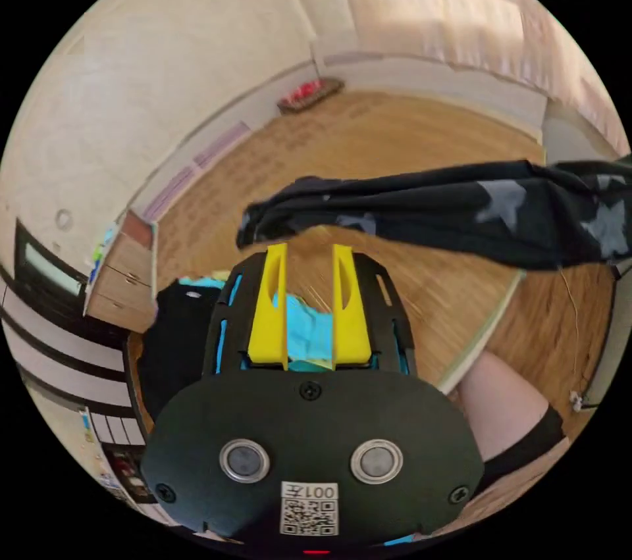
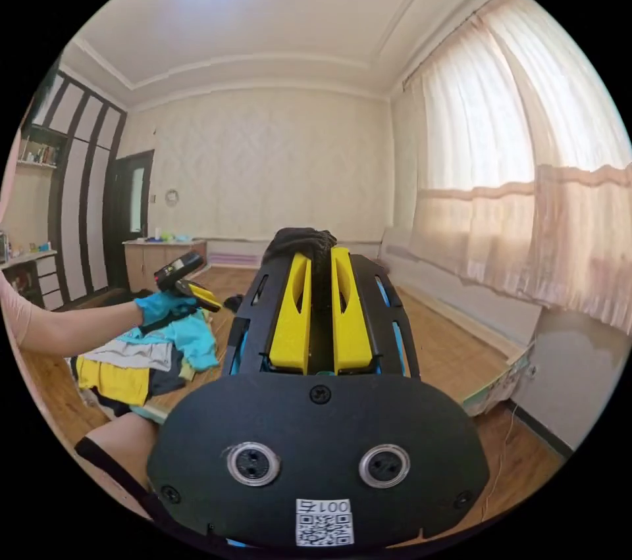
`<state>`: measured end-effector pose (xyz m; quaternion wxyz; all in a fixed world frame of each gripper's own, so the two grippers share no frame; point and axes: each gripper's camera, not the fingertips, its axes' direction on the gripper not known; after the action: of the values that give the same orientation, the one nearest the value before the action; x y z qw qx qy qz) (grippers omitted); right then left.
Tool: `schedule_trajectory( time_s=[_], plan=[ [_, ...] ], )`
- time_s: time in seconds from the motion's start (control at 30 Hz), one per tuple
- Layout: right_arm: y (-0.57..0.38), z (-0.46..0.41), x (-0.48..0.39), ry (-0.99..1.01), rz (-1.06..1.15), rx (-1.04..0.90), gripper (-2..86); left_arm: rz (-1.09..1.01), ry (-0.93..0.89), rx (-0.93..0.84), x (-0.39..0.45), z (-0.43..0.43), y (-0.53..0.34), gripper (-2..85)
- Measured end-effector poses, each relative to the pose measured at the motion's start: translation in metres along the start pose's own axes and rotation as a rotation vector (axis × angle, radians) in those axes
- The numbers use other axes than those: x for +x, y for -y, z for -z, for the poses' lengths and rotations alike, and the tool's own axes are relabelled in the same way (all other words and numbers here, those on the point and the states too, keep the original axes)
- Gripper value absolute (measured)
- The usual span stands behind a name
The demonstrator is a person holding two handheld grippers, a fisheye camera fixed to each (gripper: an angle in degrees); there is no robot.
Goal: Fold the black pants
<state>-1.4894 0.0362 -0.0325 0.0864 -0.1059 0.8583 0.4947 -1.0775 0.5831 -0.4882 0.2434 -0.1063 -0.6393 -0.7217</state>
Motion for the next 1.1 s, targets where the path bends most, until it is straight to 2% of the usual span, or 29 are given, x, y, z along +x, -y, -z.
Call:
schedule_trajectory(
  time_s=[0.1, 0.23, 0.33, 0.4, 0.6, 0.67, 0.83, 0.93, 1.0, 1.1],
  plan=[
    [-0.026, -0.039, -0.009, 0.091, -0.019, -0.201, 4.6, -0.078, -0.094, -0.154, 0.049, -0.064, -0.04, 6.6],
    [-0.049, -0.069, -0.023, 0.231, -0.028, -0.279, 4.7, -0.195, -0.145, -0.195, 0.099, -0.092, -0.095, 7.4],
    [-0.05, -0.089, -0.031, 0.302, -0.09, -0.291, 4.8, -0.177, -0.292, -0.122, 0.111, -0.077, -0.122, 8.5],
    [-0.043, -0.101, -0.036, 0.365, -0.162, -0.259, 4.8, -0.127, -0.432, -0.004, 0.107, -0.047, -0.135, 9.6],
    [-0.022, -0.118, -0.069, 0.4, -0.192, -0.188, 4.8, -0.049, -0.576, 0.258, 0.096, 0.032, -0.159, 13.6],
    [-0.019, -0.124, -0.082, 0.402, -0.203, -0.201, 4.8, -0.027, -0.574, 0.324, 0.094, 0.047, -0.165, 15.2],
    [-0.018, -0.137, -0.117, 0.439, -0.162, -0.247, 5.0, 0.035, -0.389, 0.369, 0.09, 0.055, -0.169, 16.1],
    [-0.015, -0.139, -0.124, 0.43, -0.122, -0.264, 5.0, 0.094, -0.293, 0.37, 0.078, 0.052, -0.176, 10.7],
    [-0.012, -0.141, -0.119, 0.402, -0.108, -0.263, 5.1, 0.134, -0.283, 0.418, 0.064, 0.059, -0.188, 3.9],
    [-0.012, -0.143, -0.106, 0.404, -0.132, -0.278, 5.1, 0.089, -0.185, 0.451, 0.051, 0.071, -0.193, 0.2]
  ],
)
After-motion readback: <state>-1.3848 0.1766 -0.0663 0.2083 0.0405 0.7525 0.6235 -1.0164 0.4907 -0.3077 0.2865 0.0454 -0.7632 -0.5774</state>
